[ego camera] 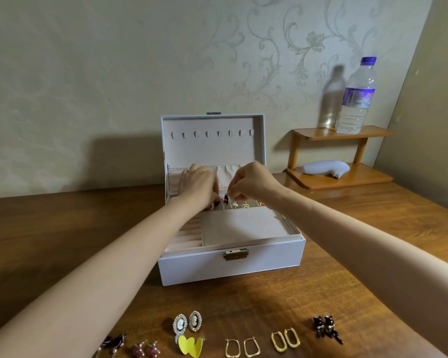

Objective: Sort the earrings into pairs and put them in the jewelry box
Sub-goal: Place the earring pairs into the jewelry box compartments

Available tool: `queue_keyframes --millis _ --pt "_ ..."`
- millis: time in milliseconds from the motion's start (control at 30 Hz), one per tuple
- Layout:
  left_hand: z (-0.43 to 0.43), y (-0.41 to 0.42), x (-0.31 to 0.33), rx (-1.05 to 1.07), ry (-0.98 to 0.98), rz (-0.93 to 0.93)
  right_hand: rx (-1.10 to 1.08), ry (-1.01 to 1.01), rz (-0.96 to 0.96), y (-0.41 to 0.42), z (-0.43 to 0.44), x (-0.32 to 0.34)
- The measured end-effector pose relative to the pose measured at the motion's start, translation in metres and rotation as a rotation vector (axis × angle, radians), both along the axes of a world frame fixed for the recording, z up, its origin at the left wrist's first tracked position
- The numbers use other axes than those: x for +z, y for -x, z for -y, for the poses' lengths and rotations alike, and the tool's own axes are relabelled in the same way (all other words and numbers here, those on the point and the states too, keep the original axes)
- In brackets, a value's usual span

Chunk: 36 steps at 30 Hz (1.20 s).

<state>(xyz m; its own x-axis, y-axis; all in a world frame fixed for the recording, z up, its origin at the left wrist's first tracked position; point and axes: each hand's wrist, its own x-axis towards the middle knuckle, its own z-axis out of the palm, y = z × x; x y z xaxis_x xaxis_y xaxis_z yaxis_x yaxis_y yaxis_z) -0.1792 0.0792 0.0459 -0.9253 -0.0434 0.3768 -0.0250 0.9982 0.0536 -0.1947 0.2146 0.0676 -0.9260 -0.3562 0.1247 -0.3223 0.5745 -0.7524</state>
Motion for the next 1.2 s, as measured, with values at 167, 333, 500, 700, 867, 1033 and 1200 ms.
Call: queue_keyframes --millis 167,333,500,700,867,1033,1200 --pt "0.012 -0.014 0.008 -0.005 -0.088 -0.153 -0.004 -0.051 -0.026 -0.001 0.020 -0.011" --pt "0.020 -0.034 0.007 -0.051 -0.093 -0.158 -0.018 -0.154 -0.084 -0.002 0.025 -0.015" --pt "0.015 -0.044 0.001 -0.146 -0.089 -0.067 -0.024 -0.201 -0.156 0.001 0.023 -0.016" --pt "0.009 -0.041 -0.009 -0.155 -0.052 0.044 0.037 -0.313 -0.240 0.009 0.026 -0.015" --pt "0.009 -0.038 -0.014 -0.162 -0.058 0.027 0.077 -0.445 -0.305 0.017 0.029 -0.015" --pt "0.012 -0.035 -0.016 -0.160 -0.049 0.014 0.112 -0.557 -0.380 0.019 0.026 -0.008" --pt "0.011 -0.035 -0.017 -0.150 -0.035 0.011 0.172 -0.540 -0.375 0.022 0.022 -0.009"
